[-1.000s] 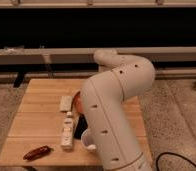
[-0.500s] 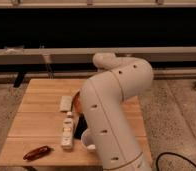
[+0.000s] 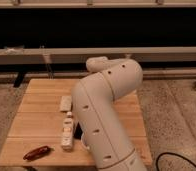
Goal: Drag the ceramic bowl in a circle
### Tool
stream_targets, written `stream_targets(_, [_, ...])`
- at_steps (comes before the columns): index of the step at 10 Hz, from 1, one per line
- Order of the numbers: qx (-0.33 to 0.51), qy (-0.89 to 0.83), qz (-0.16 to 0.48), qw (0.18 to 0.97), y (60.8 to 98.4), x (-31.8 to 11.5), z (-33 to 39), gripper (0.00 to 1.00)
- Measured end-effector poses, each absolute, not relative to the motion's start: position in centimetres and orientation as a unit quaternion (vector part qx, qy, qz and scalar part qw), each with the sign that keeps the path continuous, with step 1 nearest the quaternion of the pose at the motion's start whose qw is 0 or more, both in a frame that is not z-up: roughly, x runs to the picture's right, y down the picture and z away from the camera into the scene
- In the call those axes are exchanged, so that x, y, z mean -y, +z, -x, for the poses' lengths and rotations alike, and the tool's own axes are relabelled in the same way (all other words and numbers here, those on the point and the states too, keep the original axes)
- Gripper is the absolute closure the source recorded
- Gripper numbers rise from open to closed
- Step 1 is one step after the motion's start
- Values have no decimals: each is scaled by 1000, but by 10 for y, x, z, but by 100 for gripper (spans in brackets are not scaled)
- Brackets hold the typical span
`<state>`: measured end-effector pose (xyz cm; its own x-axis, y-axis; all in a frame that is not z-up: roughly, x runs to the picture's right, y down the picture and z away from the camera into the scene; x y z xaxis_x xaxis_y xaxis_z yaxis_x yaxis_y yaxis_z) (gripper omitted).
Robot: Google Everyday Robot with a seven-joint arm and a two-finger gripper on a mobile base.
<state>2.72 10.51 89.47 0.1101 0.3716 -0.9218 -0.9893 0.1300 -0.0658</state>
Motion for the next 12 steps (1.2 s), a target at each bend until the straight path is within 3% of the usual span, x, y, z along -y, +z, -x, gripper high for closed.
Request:
stream_targets(1, [-410,531,382,635,903,-112,-29,42])
stream_targets(5, [-430,541,378,616,911,-114,-39,78])
stream_targets(6, [-430,542,377,616,911,-114,-41,84])
stream_targets(9, [-434,549,375,608,911,-111,-46,84])
stream_targets(12, [-460,595,354,556,911,-103,-96,84])
